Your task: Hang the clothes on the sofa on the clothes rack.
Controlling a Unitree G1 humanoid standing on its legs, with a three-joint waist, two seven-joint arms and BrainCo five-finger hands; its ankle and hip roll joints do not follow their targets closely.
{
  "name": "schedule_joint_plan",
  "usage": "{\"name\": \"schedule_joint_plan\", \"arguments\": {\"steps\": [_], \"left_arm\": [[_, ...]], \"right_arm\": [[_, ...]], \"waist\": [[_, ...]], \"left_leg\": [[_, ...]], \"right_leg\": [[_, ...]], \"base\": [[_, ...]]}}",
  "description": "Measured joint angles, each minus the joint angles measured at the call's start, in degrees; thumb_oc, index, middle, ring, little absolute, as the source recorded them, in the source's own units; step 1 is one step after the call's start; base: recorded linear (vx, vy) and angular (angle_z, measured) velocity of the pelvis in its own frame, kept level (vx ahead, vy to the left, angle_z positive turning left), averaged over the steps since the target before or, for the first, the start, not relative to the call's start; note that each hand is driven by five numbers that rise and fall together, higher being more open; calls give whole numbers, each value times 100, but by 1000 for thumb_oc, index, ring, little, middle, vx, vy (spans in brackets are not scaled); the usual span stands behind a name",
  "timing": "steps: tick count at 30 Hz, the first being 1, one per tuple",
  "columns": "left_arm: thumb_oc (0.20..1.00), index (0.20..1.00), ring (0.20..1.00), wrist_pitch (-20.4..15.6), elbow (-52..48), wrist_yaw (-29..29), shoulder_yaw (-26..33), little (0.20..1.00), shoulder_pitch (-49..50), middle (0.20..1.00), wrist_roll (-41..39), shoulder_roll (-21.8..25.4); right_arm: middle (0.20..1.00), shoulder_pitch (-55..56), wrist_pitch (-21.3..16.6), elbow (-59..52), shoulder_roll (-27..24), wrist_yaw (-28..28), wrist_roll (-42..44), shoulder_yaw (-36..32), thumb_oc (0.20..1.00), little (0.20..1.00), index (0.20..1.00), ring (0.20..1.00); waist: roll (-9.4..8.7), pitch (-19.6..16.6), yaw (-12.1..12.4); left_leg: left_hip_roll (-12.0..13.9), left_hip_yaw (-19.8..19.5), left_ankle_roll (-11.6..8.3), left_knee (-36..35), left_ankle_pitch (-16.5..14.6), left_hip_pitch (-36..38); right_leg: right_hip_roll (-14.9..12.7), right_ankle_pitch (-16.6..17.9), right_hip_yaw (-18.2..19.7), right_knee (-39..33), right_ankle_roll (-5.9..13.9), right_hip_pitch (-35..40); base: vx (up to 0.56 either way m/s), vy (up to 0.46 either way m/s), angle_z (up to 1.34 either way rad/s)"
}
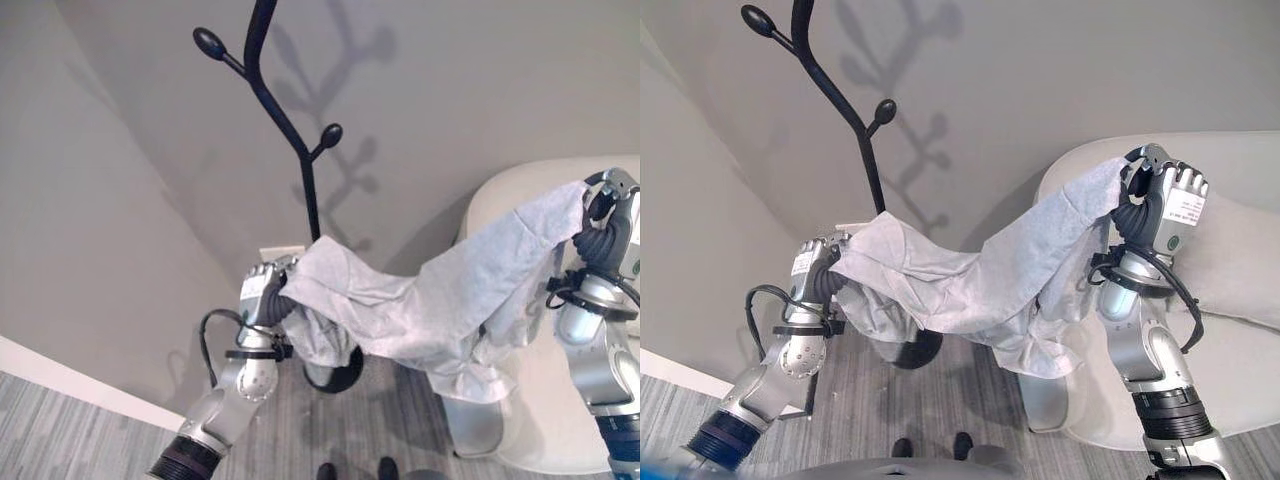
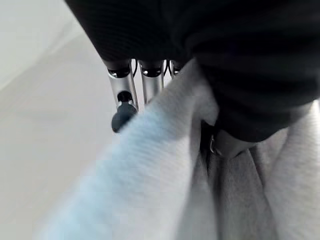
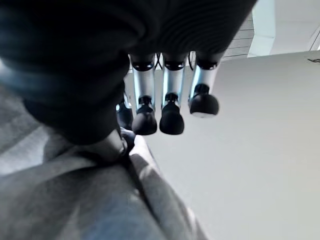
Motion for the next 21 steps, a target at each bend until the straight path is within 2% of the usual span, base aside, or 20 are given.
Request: {"name": "schedule_joint_plan", "arguments": {"steps": [1, 2, 3, 5, 7, 9, 10, 11, 12, 13, 15, 16, 17, 18, 19, 21], "left_arm": [[200, 200, 200, 1, 0, 3, 50, 200, -58, 200, 70, 62], [200, 200, 200, 7, 16, 27, 210, 200, -125, 200, 143, 154], [200, 200, 200, 6, 16, 93, 284, 200, -127, 200, 178, 150], [200, 200, 200, 1, 10, 196, 500, 200, -161, 200, 344, 156], [200, 200, 200, 6, -12, 356, 837, 200, -300, 200, 371, 252], [200, 200, 200, 28, 21, 500, 917, 200, -401, 200, 468, 506], [200, 200, 200, 25, 85, 512, 916, 200, -505, 200, 538, 646], [200, 200, 200, 21, 243, 575, 877, 200, -698, 200, 577, 779], [200, 200, 200, 40, 543, 624, 812, 200, -986, 200, 578, 874], [200, 200, 200, 202, 845, 638, 799, 200, -1366, 200, 558, 942], [200, 200, 200, 262, 724, 683, 825, 200, -1382, 200, 562, 1100], [200, 200, 200, 256, 683, 688, 824, 200, -1389, 200, 565, 1267], [200, 200, 200, 253, 676, 695, 822, 200, -1444, 200, 563, 1350], [200, 200, 200, 258, 680, 702, 788, 200, -1519, 200, 560, 1493], [200, 200, 200, 257, 676, 731, 783, 200, -1635, 200, 557, 1590], [200, 200, 200, 254, 768, 732, 767, 200, -1978, 200, 559, 1696]], "right_arm": [[200, -7, -30, -2, -17, 1, 0, -19, 200, 200, 200, 200], [200, -43, -58, 2, -115, 6, -1, -54, 200, 200, 200, 200], [200, -52, -76, 2, -141, 3, -2, -103, 200, 200, 200, 200], [200, -36, -75, 7, -149, -3, -1, -258, 200, 200, 200, 200], [200, -76, -75, 5, -168, -24, 4, -550, 200, 200, 200, 200], [200, -290, -83, 86, -314, -170, 21, -568, 200, 200, 200, 200], [200, -496, -111, 258, -420, -228, 30, -557, 200, 200, 200, 200], [200, -793, -123, 537, -537, -317, 140, -497, 200, 200, 200, 200], [200, -1179, -117, 934, -672, -369, 302, -374, 200, 200, 200, 200], [200, -1745, -34, 1454, -957, -378, 500, -188, 200, 200, 200, 200], [200, -1936, 62, 1462, -1155, -405, 518, -205, 200, 200, 200, 200], [200, -2135, 158, 1494, -1406, -403, 518, -172, 200, 200, 200, 200], [200, -2304, 215, 1546, -1625, -434, 521, -169, 200, 200, 200, 200], [200, -2506, 268, 1650, -1807, -473, 537, -126, 200, 200, 200, 200], [200, -2736, 322, 1766, -1967, -542, 562, -108, 200, 200, 200, 200], [200, -3190, 371, 2099, -2248, -577, 565, -39, 200, 200, 200, 200]], "waist": [[-90, 53, 3], [-197, 150, 17], [-214, 182, 46], [-188, 180, 28], [-198, 177, 27], [-156, 149, 94], [-101, 117, 121], [-145, 143, 142], [-166, 164, 180], [-143, 150, 226], [-91, 125, 328], [78, 40, 341], [211, -41, 326], [182, -65, 319], [122, -99, 283], [45, -93, 212]], "left_leg": [[-91, 26, -67, 349, 57, -172], [-197, 49, -186, 1158, 170, -500], [-165, 26, -175, 1450, 115, -639], [-100, 68, -137, 1572, 56, -742], [126, 189, -109, 850, 47, -673], [261, -82, -72, -380, 117, -447], [284, -187, -57, -821, 138, -404], [289, -287, -60, -1108, 138, -440], [280, -282, -58, -1209, 141, -520], [245, -258, 28, -1171, 199, -620], [211, -258, 195, -1170, 319, -455], [190, -262, 227, -1093, 323, -234], [191, -274, 175, -1113, 680, -158], [90, -170, 192, -1126, 915, -93], [-67, -113, 244, -1149, 912, -73], [-324, -107, 364, -1152, 849, -70]], "right_leg": [[-88, -3, 0, 10, -7, 3], [-233, 23, -30, -66, -43, 168], [-251, 1, -59, -103, -78, 276], [-268, -24, -122, -251, -120, 425], [-271, 117, -224, -529, -170, 599], [-236, 183, -144, -741, -58, 709], [-221, 209, -117, -832, -41, 732], [-227, 246, -71, -964, -64, 820], [-250, 292, -45, -1079, -93, 913], [-247, 310, -33, -1194, -22, 1048], [-246, 247, 86, -1318, 79, 1342], [-205, 94, 188, -1370, 192, 1568], [-179, -43, 249, -1334, 302, 1631], [-266, -210, 335, -1207, 434, 1633], [-445, -322, 388, -1024, 559, 1521], [-710, -371, 467, -1067, 669, 1565]], "base": [[136, 16, 27], [104, 27, 14], [91, 28, 16], [189, 74, 18], [252, 99, 9], [159, 72, -12], [192, 124, -17], [149, 95, -10], [211, 137, -15], [216, 122, -25], [288, 171, -39], [163, 129, -41], [157, 132, -36], [74, 77, -19], [143, 104, -8], [105, 71, 10]]}}
